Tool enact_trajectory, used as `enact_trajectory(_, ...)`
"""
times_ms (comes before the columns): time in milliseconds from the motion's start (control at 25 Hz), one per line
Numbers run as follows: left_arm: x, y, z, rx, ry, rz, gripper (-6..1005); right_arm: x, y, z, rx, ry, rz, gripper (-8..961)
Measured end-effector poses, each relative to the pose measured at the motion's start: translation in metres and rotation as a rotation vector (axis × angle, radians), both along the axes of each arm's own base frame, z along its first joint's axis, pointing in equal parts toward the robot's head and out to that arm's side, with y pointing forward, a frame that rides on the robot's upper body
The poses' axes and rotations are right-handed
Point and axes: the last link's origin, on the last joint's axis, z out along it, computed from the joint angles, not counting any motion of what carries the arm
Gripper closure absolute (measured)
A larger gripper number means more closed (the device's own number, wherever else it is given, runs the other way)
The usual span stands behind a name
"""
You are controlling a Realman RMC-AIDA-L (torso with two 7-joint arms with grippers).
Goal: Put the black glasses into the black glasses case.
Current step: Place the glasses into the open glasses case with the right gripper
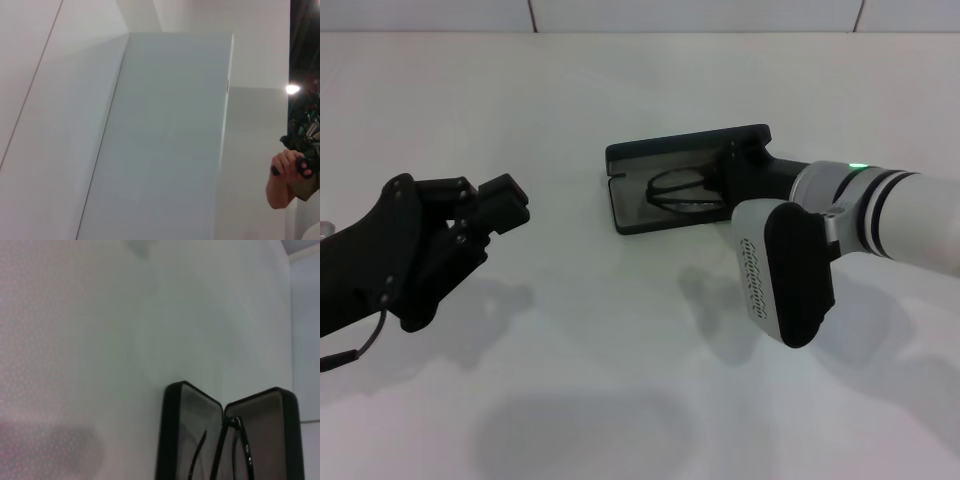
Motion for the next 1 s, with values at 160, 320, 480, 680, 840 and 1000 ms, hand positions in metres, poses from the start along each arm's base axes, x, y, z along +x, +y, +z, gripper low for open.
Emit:
enact_trajectory(160,0.0000,-0.0003,-0.0009,0.000,0.001,0.000,918,0.0001,-0.0012,-0.0018,0.001,-0.001,0.015,843)
enact_trajectory(320,-0.0001,-0.0013,-0.0027,-0.005,0.000,0.003,918,0.0014,-0.0004,-0.0030,0.002,-0.005,0.020,843)
enact_trajectory(480,-0.0008,-0.0038,-0.0047,-0.004,-0.003,0.009,918,0.0039,-0.0010,-0.0073,0.011,-0.004,0.051,843)
enact_trajectory(680,-0.0009,-0.0057,-0.0081,-0.005,-0.009,0.015,918,0.0064,-0.0007,-0.0086,0.013,-0.010,0.057,839)
enact_trajectory(840,-0.0009,-0.0060,-0.0102,-0.004,-0.014,0.018,918,0.0062,0.0025,-0.0087,0.014,-0.011,0.052,828)
enact_trajectory(1000,-0.0009,-0.0061,-0.0102,-0.004,-0.014,0.018,917,0.0038,0.0042,-0.0082,0.016,-0.005,0.053,818)
